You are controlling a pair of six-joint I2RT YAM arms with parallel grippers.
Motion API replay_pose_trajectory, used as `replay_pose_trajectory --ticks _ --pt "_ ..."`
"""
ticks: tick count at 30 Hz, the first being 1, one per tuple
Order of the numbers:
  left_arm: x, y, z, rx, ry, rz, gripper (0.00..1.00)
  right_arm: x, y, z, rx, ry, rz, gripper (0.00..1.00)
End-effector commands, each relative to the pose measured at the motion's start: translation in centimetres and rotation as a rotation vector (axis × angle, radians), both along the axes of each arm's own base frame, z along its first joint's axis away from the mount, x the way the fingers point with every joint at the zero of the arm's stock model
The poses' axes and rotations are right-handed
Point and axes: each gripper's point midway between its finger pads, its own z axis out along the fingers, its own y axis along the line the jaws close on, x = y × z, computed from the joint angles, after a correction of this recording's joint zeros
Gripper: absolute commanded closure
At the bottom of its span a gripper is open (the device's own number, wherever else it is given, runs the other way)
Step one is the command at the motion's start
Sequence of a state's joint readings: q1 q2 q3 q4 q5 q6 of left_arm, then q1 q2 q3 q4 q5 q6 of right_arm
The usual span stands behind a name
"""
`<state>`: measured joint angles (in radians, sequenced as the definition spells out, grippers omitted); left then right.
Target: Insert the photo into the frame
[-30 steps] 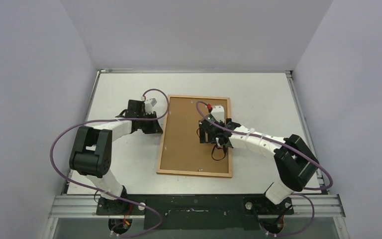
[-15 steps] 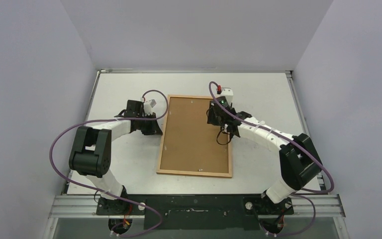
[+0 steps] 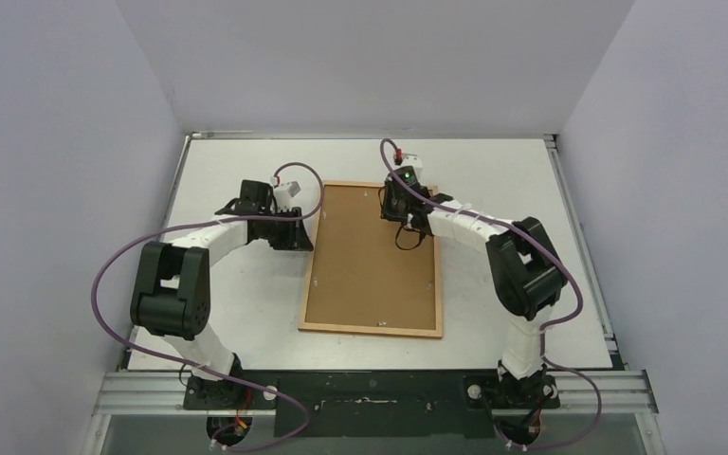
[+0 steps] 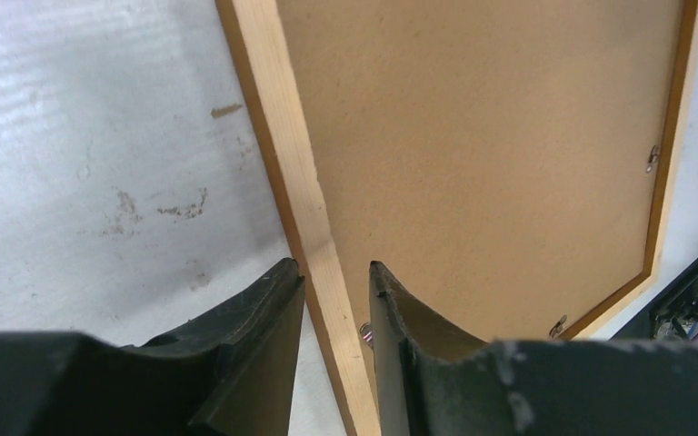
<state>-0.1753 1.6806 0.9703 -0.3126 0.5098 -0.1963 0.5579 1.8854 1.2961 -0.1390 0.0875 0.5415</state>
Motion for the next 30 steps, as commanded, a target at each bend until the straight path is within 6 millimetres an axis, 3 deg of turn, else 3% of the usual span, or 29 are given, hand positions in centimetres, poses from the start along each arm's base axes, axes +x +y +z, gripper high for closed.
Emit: replay_pose_trajectory --ticks 1,5,13,17,30 --pt "1.3 -0.7 2.9 -0.039 -0.079 -0.045 0.72 -0.1 6.0 1.8 0.171 -0.031 0.106 0.84" --pt "1.3 -0.8 2.7 -0.062 -0.064 -0.063 0.82 -1.5 8.9 2.1 0.268 -0.017 0.179 0.95" --pt "-2.1 -0.8 2.6 -0.070 -0.029 -0.202 0.84 -8.7 12.5 1.3 0.432 0.073 0.339 0.95" --pt "-1.8 -0.3 1.9 -0.035 -0.051 -0.183 0.85 -11.5 13.3 0.3 0.453 0.086 0.392 0.95" --pt "-1.3 -0.2 -0.6 -0.047 0.023 -0.098 0.92 -12.8 16.2 -1.0 0.559 0.153 0.462 0.95"
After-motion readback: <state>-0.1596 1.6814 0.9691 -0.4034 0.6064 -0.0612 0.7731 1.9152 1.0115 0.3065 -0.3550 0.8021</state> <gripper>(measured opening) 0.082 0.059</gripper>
